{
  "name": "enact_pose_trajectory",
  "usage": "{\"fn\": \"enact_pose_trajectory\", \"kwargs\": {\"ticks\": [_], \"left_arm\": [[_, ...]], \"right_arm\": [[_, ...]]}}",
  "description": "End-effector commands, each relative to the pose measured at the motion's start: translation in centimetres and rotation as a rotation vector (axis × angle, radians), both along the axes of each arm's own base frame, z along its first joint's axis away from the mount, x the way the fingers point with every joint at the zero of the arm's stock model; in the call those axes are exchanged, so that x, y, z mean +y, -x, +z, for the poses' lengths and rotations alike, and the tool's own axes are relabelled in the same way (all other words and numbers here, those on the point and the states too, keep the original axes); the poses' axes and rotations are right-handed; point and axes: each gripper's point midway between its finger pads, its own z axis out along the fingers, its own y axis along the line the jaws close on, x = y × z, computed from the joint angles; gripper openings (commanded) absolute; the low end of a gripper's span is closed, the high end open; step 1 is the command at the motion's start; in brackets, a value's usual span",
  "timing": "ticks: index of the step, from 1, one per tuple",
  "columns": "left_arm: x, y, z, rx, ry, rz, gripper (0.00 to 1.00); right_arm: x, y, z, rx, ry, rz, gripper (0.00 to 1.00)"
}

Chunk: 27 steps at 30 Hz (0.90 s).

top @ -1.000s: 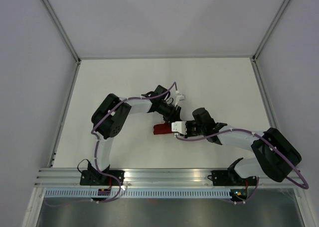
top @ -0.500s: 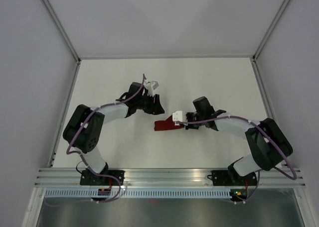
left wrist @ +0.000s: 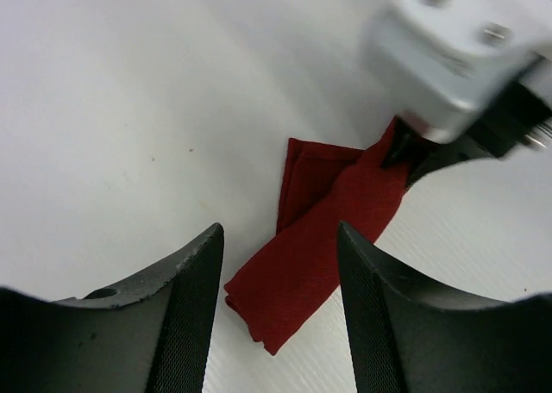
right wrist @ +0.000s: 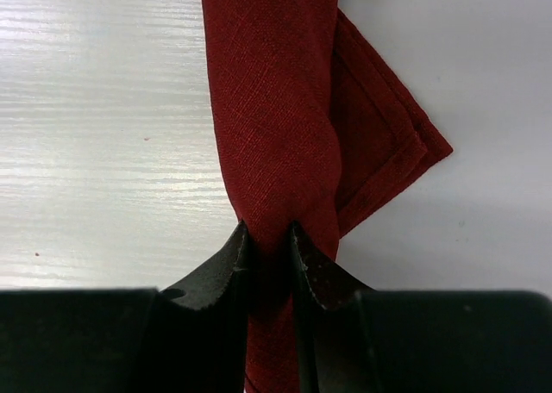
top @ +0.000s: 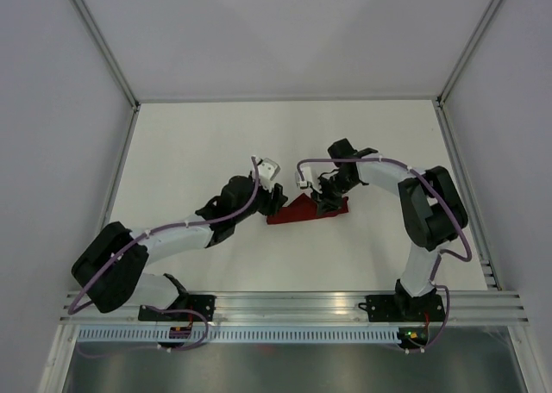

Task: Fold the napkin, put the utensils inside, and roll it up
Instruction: Roll the napkin at the center of the board.

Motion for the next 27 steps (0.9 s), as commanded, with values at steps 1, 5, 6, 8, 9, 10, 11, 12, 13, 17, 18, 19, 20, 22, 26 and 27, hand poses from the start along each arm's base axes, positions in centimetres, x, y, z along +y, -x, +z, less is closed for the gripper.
{"fn": "enact_pose_trajectory", "kwargs": {"ticks": [1, 5, 6, 8, 9, 10, 11, 12, 13, 17, 18, 19, 20, 22, 26, 27], "left_arm": [[-0.3, -0.5, 3.2, -0.277, -0.095, 0.037, 0.60], [-2.2, 1.2, 1.6, -0.356, -0.171, -0.048, 0.61], [-2.5, 1.3, 1.2, -0.361, -0.191, -0.062, 0.61], [-3.8, 2.0, 0.5, -0.386, -0.230, -0.106, 0.61], [-4.2, 2.0, -0.3, -0.412, -0.282, -0.131, 0.61], [-4.7, 2.3, -1.0, -0.419, -0.315, -0.159, 0.61], [-5.8, 2.5, -0.7, -0.453, -0.343, -0.193, 0.61], [-6.1, 2.7, -2.4, -0.438, -0.396, -0.223, 0.61], [-7.0, 2.5, -2.1, -0.454, -0.400, -0.236, 0.61], [-9.0, 2.9, -3.8, -0.473, -0.456, -0.320, 0.63], [-9.4, 2.7, -4.0, -0.476, -0.460, -0.322, 0.69], [-9.5, 2.7, -4.2, -0.477, -0.464, -0.325, 0.73], [-9.6, 2.6, -4.2, -0.484, -0.471, -0.327, 0.78], [-9.8, 2.3, -4.5, -0.492, -0.487, -0.330, 0.78], [-10.2, 2.1, -5.2, -0.488, -0.517, -0.345, 0.75], [-10.4, 1.9, -5.2, -0.489, -0.520, -0.350, 0.73]], "right_arm": [[-2.0, 3.1, -2.3, 0.220, 0.088, 0.028, 0.16], [-1.6, 2.2, -2.8, 0.297, 0.091, 0.035, 0.15], [-1.6, 2.1, -2.8, 0.310, 0.092, 0.035, 0.15], [-1.6, 1.9, -3.0, 0.340, 0.101, 0.030, 0.15], [-1.6, 1.9, -3.1, 0.347, 0.104, 0.030, 0.15], [-1.7, 1.9, -3.2, 0.358, 0.109, 0.028, 0.15], [-1.7, 1.6, -3.3, 0.363, 0.114, 0.024, 0.15], [-1.7, 1.5, -3.4, 0.371, 0.122, 0.014, 0.15], [-1.8, 1.4, -3.6, 0.380, 0.127, 0.014, 0.15], [-1.9, 1.3, -3.8, 0.402, 0.138, 0.012, 0.15], [-1.9, 1.4, -4.0, 0.408, 0.142, 0.012, 0.15], [-2.0, 1.4, -4.0, 0.409, 0.144, 0.011, 0.15], [-2.1, 1.4, -4.1, 0.411, 0.147, 0.009, 0.15], [-2.1, 1.4, -4.3, 0.413, 0.154, 0.007, 0.16], [-2.1, 1.3, -4.6, 0.414, 0.159, 0.004, 0.16], [-2.2, 1.2, -4.8, 0.414, 0.161, 0.001, 0.16]]}}
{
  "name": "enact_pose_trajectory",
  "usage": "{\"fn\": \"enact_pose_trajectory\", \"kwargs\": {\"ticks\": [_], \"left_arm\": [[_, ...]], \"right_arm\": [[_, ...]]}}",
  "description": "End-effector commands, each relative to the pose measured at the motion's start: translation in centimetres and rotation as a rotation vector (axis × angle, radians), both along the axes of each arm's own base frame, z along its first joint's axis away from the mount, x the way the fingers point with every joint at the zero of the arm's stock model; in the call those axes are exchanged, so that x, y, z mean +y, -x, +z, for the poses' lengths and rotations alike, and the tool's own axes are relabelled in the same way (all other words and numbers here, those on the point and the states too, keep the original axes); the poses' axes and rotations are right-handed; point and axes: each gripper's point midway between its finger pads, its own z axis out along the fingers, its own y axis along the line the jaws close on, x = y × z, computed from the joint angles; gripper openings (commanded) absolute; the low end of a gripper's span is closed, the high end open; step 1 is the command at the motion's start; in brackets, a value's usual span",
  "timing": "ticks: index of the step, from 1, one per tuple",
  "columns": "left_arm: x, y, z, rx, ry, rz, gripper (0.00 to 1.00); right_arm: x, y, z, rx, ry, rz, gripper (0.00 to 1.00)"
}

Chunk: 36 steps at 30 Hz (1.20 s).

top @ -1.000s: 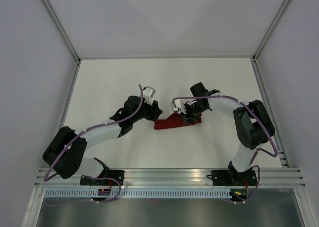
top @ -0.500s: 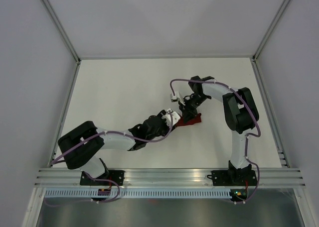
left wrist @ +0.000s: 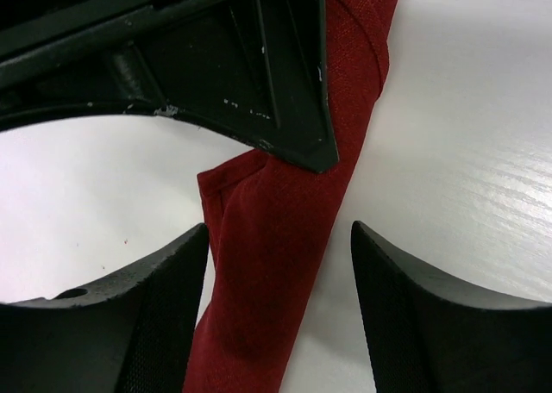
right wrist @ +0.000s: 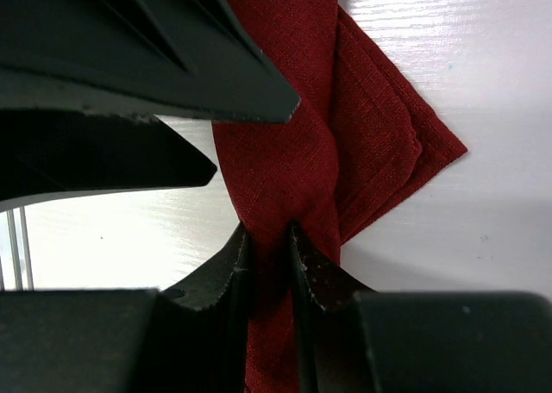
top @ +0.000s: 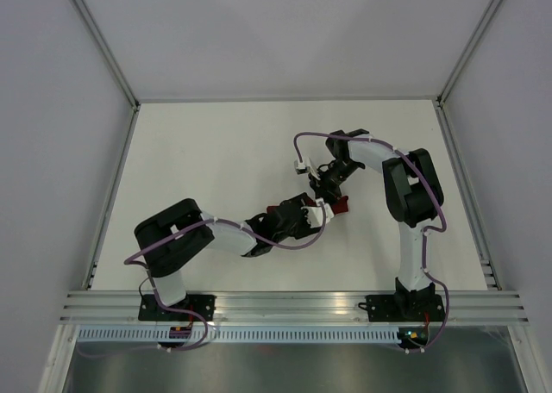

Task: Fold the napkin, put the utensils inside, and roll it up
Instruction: Roll the napkin at the center of the board.

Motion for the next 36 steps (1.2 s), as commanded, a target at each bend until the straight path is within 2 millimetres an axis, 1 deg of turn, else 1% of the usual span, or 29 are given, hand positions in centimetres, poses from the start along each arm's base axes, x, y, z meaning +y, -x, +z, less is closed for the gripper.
{"fn": "enact_pose_trajectory", "kwargs": {"ticks": [1, 2, 3, 4, 5, 7, 8, 10, 11, 12, 15, 16, 17, 19, 20, 22, 23, 24, 25, 26, 27, 28, 30, 31, 33, 34, 36], "left_arm": [[-1.4, -1.1, 1.4, -0.073, -0.012, -0.027, 0.70], [-1.5, -1.0, 1.0, -0.064, -0.018, -0.032, 0.67], [-1.7, -0.9, 1.0, -0.062, -0.019, -0.035, 0.65], [-1.5, -0.9, 0.6, -0.051, -0.030, -0.032, 0.63], [-1.5, -0.8, 0.2, -0.042, -0.039, -0.036, 0.59], [-1.4, -0.7, -0.2, -0.030, -0.044, -0.032, 0.57], [-1.3, -0.6, -0.6, -0.021, -0.052, -0.032, 0.51], [-1.3, -0.3, -1.2, 0.008, -0.059, -0.034, 0.44], [-1.2, -0.1, -1.7, 0.027, -0.072, -0.039, 0.36], [-1.3, 0.0, -2.0, 0.040, -0.080, -0.043, 0.33], [-1.3, 0.6, -2.9, 0.094, -0.094, -0.045, 0.24], [-1.3, 0.7, -3.1, 0.108, -0.097, -0.048, 0.23], [-1.5, 1.0, -3.3, 0.125, -0.100, -0.060, 0.20], [-1.4, 1.4, -4.0, 0.179, -0.116, -0.062, 0.18], [-1.6, 1.6, -4.0, 0.198, -0.108, -0.073, 0.18], [-1.5, 1.7, -4.2, 0.235, -0.095, -0.073, 0.18], [-1.7, 1.9, -4.2, 0.253, -0.086, -0.087, 0.18], [-1.4, 1.9, -4.5, 0.282, -0.084, -0.078, 0.18], [-1.6, 2.2, -4.6, 0.307, -0.075, -0.095, 0.17], [-1.7, 2.2, -4.5, 0.322, -0.066, -0.098, 0.17], [-1.6, 2.1, -4.6, 0.344, -0.059, -0.090, 0.17], [-1.5, 2.5, -4.9, 0.375, -0.065, -0.098, 0.16], [-1.5, 2.4, -4.9, 0.417, -0.048, -0.099, 0.16], [-1.5, 2.6, -4.9, 0.438, -0.037, -0.110, 0.16], [-1.3, 2.4, -4.8, 0.467, -0.021, -0.099, 0.16], [-1.3, 2.6, -4.7, 0.492, -0.015, -0.107, 0.16], [-1.0, 2.3, -4.8, 0.527, -0.009, -0.096, 0.16]], "right_arm": [[-2.3, 1.7, -4.5, 0.067, 0.139, 0.047, 0.16], [-2.3, 1.7, -4.6, 0.067, 0.139, 0.047, 0.16], [-2.3, 1.7, -4.6, 0.068, 0.140, 0.046, 0.16], [-2.2, 1.7, -4.6, 0.068, 0.139, 0.044, 0.16], [-2.2, 1.6, -4.5, 0.068, 0.138, 0.044, 0.16], [-2.2, 1.6, -4.5, 0.066, 0.138, 0.044, 0.16], [-2.2, 1.5, -4.5, 0.065, 0.137, 0.044, 0.16], [-2.2, 1.6, -4.3, 0.068, 0.137, 0.043, 0.16], [-2.2, 1.6, -4.3, 0.065, 0.135, 0.041, 0.16], [-2.2, 1.6, -4.2, 0.064, 0.133, 0.040, 0.17], [-2.1, 1.6, -3.8, 0.060, 0.125, 0.035, 0.26], [-2.1, 1.6, -3.6, 0.057, 0.119, 0.034, 0.30], [-1.9, 1.5, -3.2, 0.044, 0.108, 0.030, 0.39], [-1.9, 1.5, -2.9, 0.036, 0.108, 0.014, 0.47], [-1.8, 1.0, -2.5, -0.002, 0.102, -0.003, 0.55], [-2.0, 0.7, -2.0, -0.020, 0.102, -0.044, 0.59], [-1.8, 0.0, -1.5, -0.067, 0.091, -0.064, 0.62], [-1.9, -0.3, -1.2, -0.070, 0.093, -0.101, 0.64], [-1.8, -1.0, -0.8, -0.102, 0.080, -0.121, 0.64], [-2.0, -1.4, -0.3, -0.121, 0.075, -0.155, 0.66], [-2.0, -1.9, 0.1, -0.138, 0.068, -0.181, 0.67], [-2.3, -2.8, 0.5, -0.151, 0.061, -0.228, 0.68], [-2.6, -3.7, 1.4, -0.158, 0.042, -0.294, 0.69], [-3.0, -4.8, 1.9, -0.183, 0.024, -0.336, 0.70], [-3.7, -6.1, 2.5, -0.197, 0.011, -0.409, 0.70], [-4.3, -7.1, 2.9, -0.208, -0.007, -0.465, 0.70], [-5.2, -8.2, 3.4, -0.216, -0.029, -0.528, 0.71]]}}
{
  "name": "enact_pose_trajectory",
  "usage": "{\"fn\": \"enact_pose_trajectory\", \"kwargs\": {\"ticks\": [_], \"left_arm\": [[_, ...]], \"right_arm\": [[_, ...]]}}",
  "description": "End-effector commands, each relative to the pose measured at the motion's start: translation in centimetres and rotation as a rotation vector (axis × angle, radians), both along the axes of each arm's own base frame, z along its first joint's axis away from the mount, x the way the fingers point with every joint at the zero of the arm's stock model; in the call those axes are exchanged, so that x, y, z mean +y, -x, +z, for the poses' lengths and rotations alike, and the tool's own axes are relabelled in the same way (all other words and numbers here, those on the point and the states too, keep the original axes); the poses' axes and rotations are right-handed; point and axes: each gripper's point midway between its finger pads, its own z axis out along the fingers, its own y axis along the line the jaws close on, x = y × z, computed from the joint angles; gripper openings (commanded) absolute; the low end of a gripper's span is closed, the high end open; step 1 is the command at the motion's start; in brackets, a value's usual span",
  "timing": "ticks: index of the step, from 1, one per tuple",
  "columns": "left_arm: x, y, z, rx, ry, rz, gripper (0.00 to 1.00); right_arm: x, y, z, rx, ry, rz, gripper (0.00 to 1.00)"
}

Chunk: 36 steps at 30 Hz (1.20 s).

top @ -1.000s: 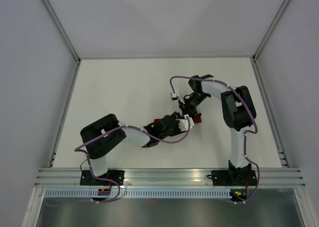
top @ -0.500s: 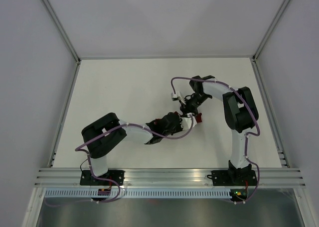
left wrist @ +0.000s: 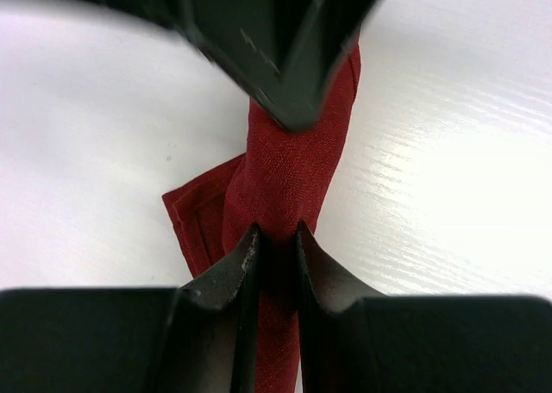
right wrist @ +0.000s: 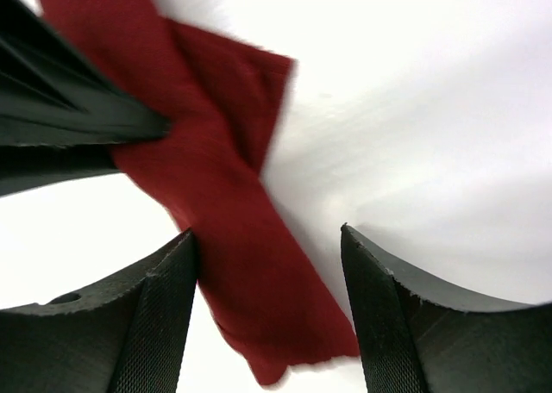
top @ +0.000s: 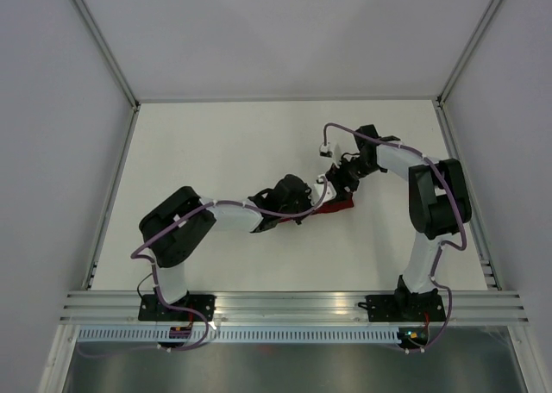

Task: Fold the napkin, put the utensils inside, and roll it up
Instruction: Roll the napkin at the center of the board.

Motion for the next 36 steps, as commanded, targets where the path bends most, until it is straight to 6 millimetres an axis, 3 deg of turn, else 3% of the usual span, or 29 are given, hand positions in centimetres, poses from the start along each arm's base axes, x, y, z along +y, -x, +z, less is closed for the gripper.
{"fn": "enact_pose_trajectory", "kwargs": {"ticks": [1, 6, 14, 18, 20, 21, 22, 27, 36], "left_arm": [[1.5, 3.8, -4.0, 0.276, -0.069, -0.033, 0.15], [1.9, 3.9, -4.1, 0.378, -0.064, -0.030, 0.16], [2.6, 4.0, -4.6, 0.583, -0.083, -0.015, 0.16], [2.4, 3.9, -4.6, 0.671, -0.081, -0.004, 0.18], [2.5, 4.1, -5.2, 0.721, -0.086, 0.000, 0.18], [2.4, 4.3, -5.0, 0.737, -0.084, -0.005, 0.18], [2.5, 4.4, -5.2, 0.755, -0.089, -0.002, 0.18], [2.6, 5.1, -5.4, 0.823, -0.094, -0.004, 0.19], [2.9, 5.9, -5.4, 0.933, -0.081, -0.010, 0.24]], "right_arm": [[-1.8, -5.1, 3.3, -0.161, -0.075, -0.174, 0.71], [-4.0, -5.7, 5.3, -0.251, -0.139, -0.223, 0.71], [-3.9, -0.3, 6.4, -0.432, -0.182, -0.069, 0.72], [-2.7, 2.0, 6.4, -0.529, -0.166, 0.042, 0.72], [-2.7, 2.8, 5.2, -0.543, -0.116, 0.052, 0.73], [-1.7, 2.7, 5.9, -0.604, -0.117, 0.080, 0.73], [-1.6, 3.5, 4.9, -0.605, -0.094, 0.085, 0.73], [0.0, 4.4, 4.1, -0.728, -0.017, 0.146, 0.74], [1.1, 4.9, 1.8, -0.709, 0.040, 0.212, 0.71]]}}
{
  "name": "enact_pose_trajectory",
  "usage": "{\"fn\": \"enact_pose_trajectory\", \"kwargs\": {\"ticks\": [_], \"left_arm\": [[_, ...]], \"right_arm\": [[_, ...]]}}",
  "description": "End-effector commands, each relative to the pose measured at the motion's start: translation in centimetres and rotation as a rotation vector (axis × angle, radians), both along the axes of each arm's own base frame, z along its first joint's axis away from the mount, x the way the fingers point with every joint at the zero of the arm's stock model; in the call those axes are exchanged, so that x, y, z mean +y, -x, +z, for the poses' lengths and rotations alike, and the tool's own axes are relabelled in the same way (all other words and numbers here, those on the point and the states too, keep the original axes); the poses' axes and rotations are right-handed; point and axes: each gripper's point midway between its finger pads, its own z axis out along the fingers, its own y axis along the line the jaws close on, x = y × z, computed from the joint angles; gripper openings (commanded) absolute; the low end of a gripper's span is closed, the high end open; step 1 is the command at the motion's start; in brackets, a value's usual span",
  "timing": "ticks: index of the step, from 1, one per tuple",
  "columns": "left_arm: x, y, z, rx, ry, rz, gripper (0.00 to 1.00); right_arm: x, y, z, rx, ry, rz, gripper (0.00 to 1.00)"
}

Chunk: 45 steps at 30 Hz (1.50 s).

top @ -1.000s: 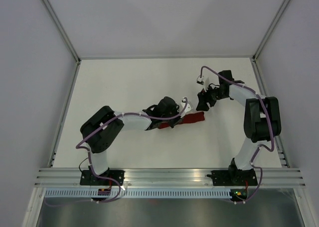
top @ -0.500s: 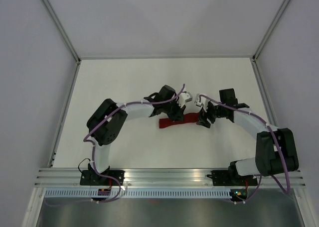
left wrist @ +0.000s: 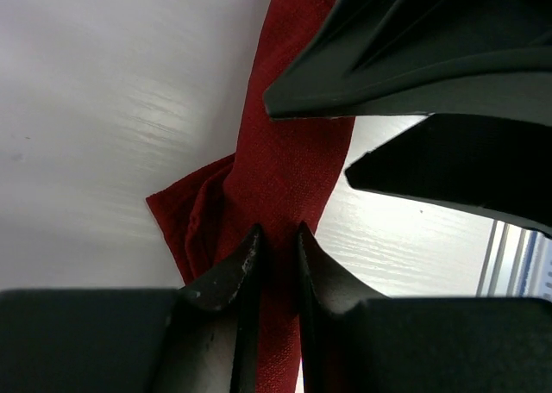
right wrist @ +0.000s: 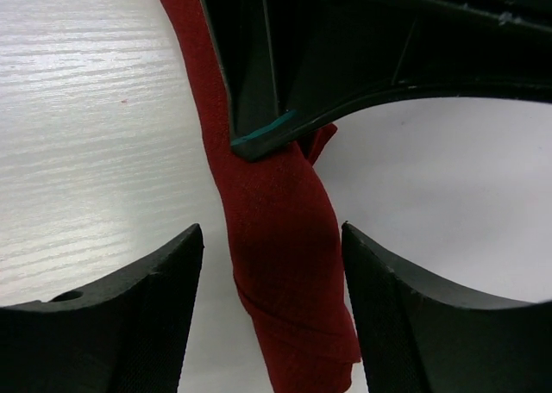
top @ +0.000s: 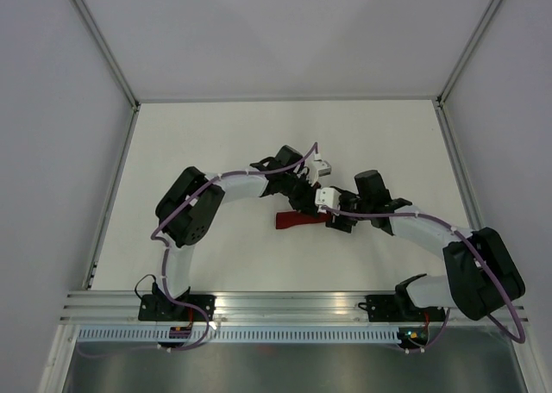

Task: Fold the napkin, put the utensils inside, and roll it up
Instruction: Roll the napkin at the center of the board.

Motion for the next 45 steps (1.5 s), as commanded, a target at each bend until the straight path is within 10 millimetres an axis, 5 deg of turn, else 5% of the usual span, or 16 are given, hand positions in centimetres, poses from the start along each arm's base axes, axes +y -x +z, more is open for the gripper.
{"fn": "enact_pose_trajectory", "kwargs": {"ticks": [1, 7, 14, 21, 28, 30, 31, 32, 34, 36, 37, 39, 42, 45], "left_arm": [[3.6, 4.2, -5.0, 0.252, -0.195, 0.021, 0.24], [3.8, 4.1, -4.7, 0.273, -0.181, 0.024, 0.30], [3.6, 2.6, -3.4, 0.229, -0.147, 0.065, 0.49], [3.2, -1.8, 1.5, 0.084, 0.045, 0.235, 0.66], [5.9, -5.3, 5.0, -0.163, 0.153, 0.455, 0.66], [6.8, -5.8, 7.7, -0.262, 0.217, 0.515, 0.66], [8.2, -5.5, 6.8, -0.287, 0.198, 0.568, 0.66], [8.4, -5.9, 9.5, -0.366, 0.281, 0.590, 0.66], [10.3, -5.3, 9.0, -0.414, 0.283, 0.648, 0.66], [11.1, -5.0, 12.2, -0.526, 0.372, 0.680, 0.67], [12.3, -4.7, 11.3, -0.556, 0.349, 0.722, 0.67], [12.9, -4.3, 12.9, -0.644, 0.363, 0.739, 0.69], [13.5, -3.8, 12.6, -0.726, 0.301, 0.747, 0.70], [12.2, -2.8, 12.8, -0.868, 0.216, 0.657, 0.71]], "right_arm": [[0.4, -1.0, -0.2, -0.052, 0.024, 0.017, 0.69], [0.3, -0.1, -1.7, -0.005, 0.066, 0.050, 0.59], [0.1, 0.5, -2.7, 0.061, 0.103, 0.067, 0.26], [0.0, 1.1, -4.0, 0.126, 0.135, 0.101, 0.22], [0.2, 2.1, -4.7, 0.265, 0.164, 0.153, 0.21], [0.5, 1.4, -4.3, 0.276, 0.161, 0.166, 0.20], [0.6, 1.3, -4.3, 0.307, 0.162, 0.171, 0.20], [0.7, 1.3, -4.3, 0.316, 0.164, 0.181, 0.20], [0.5, 1.2, -4.5, 0.350, 0.173, 0.183, 0.20], [0.6, 1.0, -4.6, 0.356, 0.177, 0.192, 0.20], [0.5, 0.9, -4.6, 0.370, 0.185, 0.195, 0.20], [0.5, 0.7, -4.7, 0.385, 0.196, 0.208, 0.20], [0.5, 0.5, -5.4, 0.466, 0.218, 0.223, 0.19], [0.7, -0.2, -5.0, 0.529, 0.235, 0.238, 0.18]]}}
